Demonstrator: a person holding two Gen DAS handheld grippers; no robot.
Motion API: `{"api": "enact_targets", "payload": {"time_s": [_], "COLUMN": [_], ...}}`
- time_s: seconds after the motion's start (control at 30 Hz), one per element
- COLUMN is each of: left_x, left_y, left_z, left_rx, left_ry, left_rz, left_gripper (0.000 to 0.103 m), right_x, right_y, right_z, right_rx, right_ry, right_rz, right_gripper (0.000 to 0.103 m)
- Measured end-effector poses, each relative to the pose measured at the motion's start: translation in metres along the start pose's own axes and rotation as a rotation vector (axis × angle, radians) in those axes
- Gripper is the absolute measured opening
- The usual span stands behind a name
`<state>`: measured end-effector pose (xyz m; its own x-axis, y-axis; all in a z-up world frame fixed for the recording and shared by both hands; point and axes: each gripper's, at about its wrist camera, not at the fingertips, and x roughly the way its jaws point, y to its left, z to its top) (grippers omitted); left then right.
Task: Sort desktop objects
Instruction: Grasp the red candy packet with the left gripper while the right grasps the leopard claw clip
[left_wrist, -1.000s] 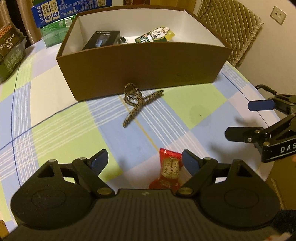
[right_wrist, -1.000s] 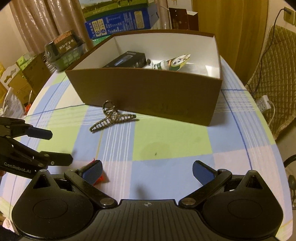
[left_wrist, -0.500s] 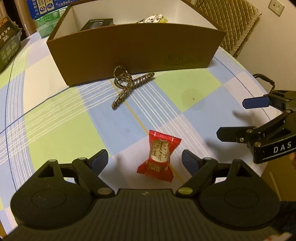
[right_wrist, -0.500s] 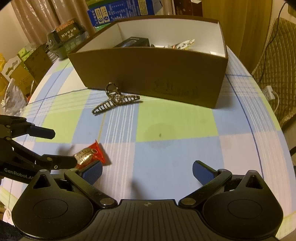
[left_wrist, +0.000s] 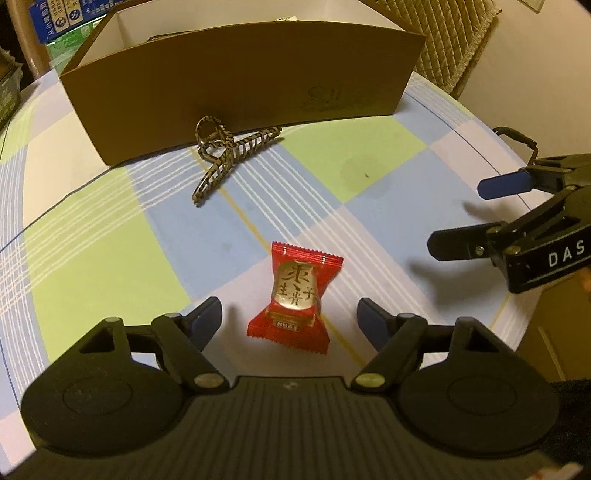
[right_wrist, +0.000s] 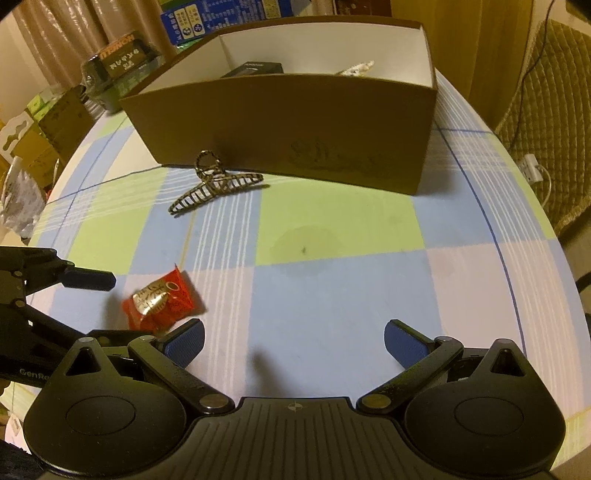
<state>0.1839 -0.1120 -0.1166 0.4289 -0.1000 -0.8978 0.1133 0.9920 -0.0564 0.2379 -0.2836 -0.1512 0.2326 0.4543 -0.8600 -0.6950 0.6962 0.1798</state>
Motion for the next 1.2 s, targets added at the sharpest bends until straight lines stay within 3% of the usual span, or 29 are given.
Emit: {"api": "enact_targets", "payload": {"time_s": [0.33,0.37,0.43,0.5,0.63,0.93,1.13,1.2], "left_x": [0.015,0.017,0.021,0.023,0.020,0.004,-0.007,-0.009], "left_y": [-0.007,-0.007,-0.008,-0.007,0.005,0.064,0.112,0.122], "left_z": [0.004,0.004,0.005,0.004,0.001,-0.016,-0.025,-0.026], "left_rx": [0.061,0.068,0.081,0.088,0.053,-0.115,-0.265,-0.300], "left_ry": [0.004,0.004,0.006,0.007,0.005,0.009,0.001,0.000], "left_rz": [-0.002,0.000,0.007,0.015,0.014,0.119,0.175,0.190], "left_gripper": [0.070,0.067,0.049,0.039,0.026,0.026,0.026,0.026], "right_x": [0.004,0.004,0.005,0.007,0.011,0.027,0.047,0.055], "right_y": [-0.009,-0.009,-0.009,-0.008,-0.003,0.021,0.047,0.054], "right_z": [-0.005,-0.004,-0.003,-0.002,0.002,0.022,0.043,0.051], "right_rx": [0.036,0.038,0.040,0.037,0.027,-0.090,-0.322,-0.397], "right_ry": [0.018,0.019,0.020,0.020,0.013,-0.030,-0.092,-0.115], "right_rz": [-0.023,-0.024,-0.025,-0.022,-0.008,0.073,0.122,0.151], "right_gripper": [0.101,0.101,0.101,0.101,0.101,0.101,0.099,0.082]}}
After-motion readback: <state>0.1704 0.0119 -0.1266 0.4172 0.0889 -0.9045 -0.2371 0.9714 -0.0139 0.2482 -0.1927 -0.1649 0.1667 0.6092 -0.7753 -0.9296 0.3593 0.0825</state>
